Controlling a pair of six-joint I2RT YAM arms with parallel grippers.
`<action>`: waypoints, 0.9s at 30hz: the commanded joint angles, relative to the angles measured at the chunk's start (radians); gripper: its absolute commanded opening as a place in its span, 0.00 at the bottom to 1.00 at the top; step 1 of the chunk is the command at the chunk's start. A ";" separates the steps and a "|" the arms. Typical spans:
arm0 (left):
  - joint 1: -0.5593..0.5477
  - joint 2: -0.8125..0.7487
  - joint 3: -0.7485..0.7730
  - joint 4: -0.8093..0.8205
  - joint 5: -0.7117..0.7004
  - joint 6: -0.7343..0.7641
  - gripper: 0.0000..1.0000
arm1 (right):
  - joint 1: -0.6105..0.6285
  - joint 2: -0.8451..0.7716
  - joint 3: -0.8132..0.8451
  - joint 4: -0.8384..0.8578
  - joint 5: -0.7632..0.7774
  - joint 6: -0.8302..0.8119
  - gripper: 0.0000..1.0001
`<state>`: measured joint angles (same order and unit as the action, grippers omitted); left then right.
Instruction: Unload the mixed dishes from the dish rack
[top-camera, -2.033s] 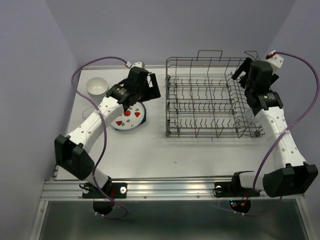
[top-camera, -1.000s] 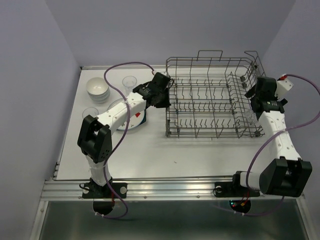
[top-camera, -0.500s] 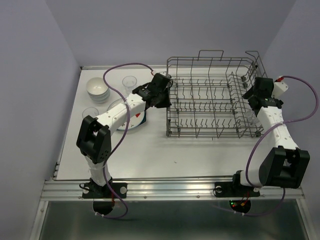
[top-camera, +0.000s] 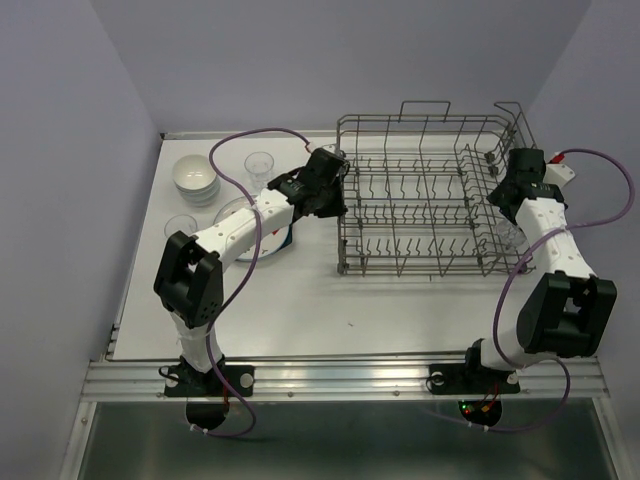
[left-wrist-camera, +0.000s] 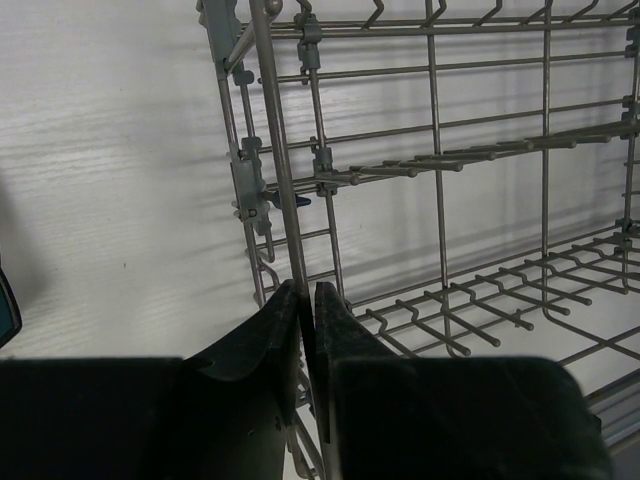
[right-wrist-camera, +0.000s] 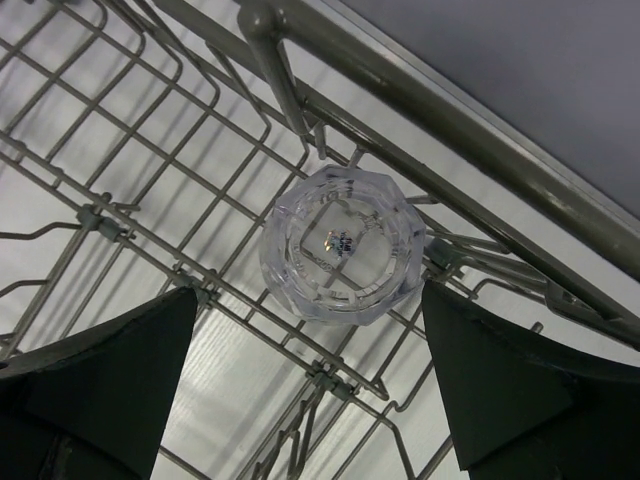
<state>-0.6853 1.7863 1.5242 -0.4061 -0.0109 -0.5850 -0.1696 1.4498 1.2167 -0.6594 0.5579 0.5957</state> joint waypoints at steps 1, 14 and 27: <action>0.000 -0.024 -0.021 -0.033 -0.027 0.030 0.18 | -0.042 0.044 0.082 -0.149 0.105 -0.002 1.00; -0.002 -0.028 -0.038 -0.048 -0.049 -0.006 0.18 | -0.042 0.142 0.084 -0.138 0.144 0.094 1.00; -0.002 -0.042 -0.067 -0.050 -0.069 -0.022 0.17 | -0.042 0.135 0.038 -0.049 0.198 0.119 0.53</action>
<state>-0.6991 1.7786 1.4956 -0.3702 -0.0154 -0.6529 -0.1703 1.5970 1.2854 -0.7628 0.7044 0.7082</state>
